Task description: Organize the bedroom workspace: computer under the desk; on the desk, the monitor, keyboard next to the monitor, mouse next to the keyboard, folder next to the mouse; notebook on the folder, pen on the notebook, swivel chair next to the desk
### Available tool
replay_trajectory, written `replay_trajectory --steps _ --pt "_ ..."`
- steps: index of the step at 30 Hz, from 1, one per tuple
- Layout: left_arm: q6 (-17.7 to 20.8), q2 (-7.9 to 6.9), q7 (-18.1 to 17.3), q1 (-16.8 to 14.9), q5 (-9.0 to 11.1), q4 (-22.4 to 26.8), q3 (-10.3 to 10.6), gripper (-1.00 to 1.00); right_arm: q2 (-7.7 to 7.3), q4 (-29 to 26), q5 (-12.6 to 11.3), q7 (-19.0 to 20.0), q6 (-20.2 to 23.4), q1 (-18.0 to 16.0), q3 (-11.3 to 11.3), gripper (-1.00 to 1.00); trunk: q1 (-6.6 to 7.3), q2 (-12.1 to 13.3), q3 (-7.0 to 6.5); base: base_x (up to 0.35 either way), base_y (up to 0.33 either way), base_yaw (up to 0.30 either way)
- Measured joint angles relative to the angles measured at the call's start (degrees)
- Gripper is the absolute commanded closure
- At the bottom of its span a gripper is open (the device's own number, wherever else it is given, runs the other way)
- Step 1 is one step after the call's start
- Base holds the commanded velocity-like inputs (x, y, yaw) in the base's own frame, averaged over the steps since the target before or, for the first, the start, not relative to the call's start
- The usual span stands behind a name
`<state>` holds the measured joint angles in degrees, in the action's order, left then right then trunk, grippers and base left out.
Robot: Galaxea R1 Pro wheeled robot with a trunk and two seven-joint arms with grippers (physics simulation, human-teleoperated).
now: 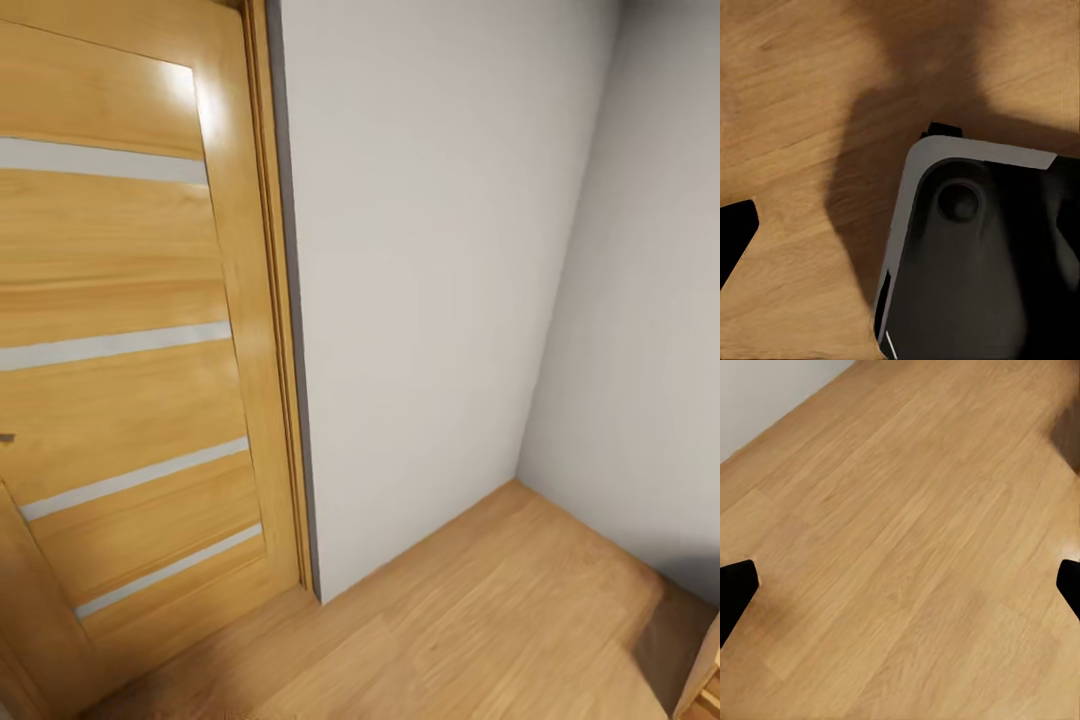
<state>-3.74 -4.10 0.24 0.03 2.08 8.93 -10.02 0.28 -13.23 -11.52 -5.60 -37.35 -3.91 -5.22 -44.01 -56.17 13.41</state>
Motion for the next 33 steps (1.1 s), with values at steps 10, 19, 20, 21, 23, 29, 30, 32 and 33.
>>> replay_trajectory --steps 10,19,20,21,23,29,30,32,33 --pt "-2.41 -1.32 -0.51 -0.03 0.79 -2.16 -1.77 -1.0 0.23 -0.34 -5.57 -0.19 -0.3 -0.44 0.12 -1.0 2.2 4.01 -1.8 0.0 0.0 0.28" --pt "-4.18 1.59 -0.5 -0.04 0.88 5.06 -1.8 -1.0 0.4 -0.17 -6.38 -1.43 -0.3 -0.6 0.13 -1.0 4.17 7.63 -3.43 0.0 0.0 0.28" --pt "-4.19 1.98 -0.49 -0.04 0.87 6.14 -1.77 -1.0 0.42 -0.13 -6.39 -1.44 -0.3 -0.6 0.13 -1.0 4.4 8.03 -3.61 0.0 0.0 0.28" --pt "-4.23 2.79 -0.49 -0.03 0.87 8.15 -1.72 -1.0 0.45 -0.08 -6.4 -1.44 -0.28 -0.63 0.13 -1.0 4.61 8.43 -3.79 0.0 0.0 0.28" --pt "-4.33 3.81 -0.43 -0.03 0.87 11.23 -1.68 -1.0 0.44 0.03 -6.48 -1.44 -0.23 -0.67 0.13 -1.0 5.05 9.23 -4.15 0.0 0.0 0.28" --pt "-4.47 4.67 -0.25 -0.03 0.93 15.87 -1.65 -1.0 0.39 -0.12 -7.85 -1.54 -0.27 -0.71 0.12 -1.0 6.38 11.65 -5.23 0.0 0.0 0.282" --pt "-4.49 4.69 -0.19 -0.03 1.02 16.08 -1.73 -1.0 0.24 -0.21 -8.0 -1.56 -0.27 -0.76 0.12 -1.0 6.6 12.05 -5.41 0.0 0.0 0.284" --pt "-4.49 4.61 -0.11 -0.03 1.27 16.02 -1.82 -1.0 0.11 -0.3 -7.99 -1.55 -0.26 -0.89 0.02 -1.0 7.04 12.85 -5.77 0.0 0.0 0.285" --pt "-4.47 4.37 -0.07 -0.03 1.7 15.63 -1.96 -1.0 0.01 -0.36 -7.95 -1.54 -0.27 -1.17 -0.06 -1.0 7.26 13.26 -5.95 0.0 0.0 0.285"
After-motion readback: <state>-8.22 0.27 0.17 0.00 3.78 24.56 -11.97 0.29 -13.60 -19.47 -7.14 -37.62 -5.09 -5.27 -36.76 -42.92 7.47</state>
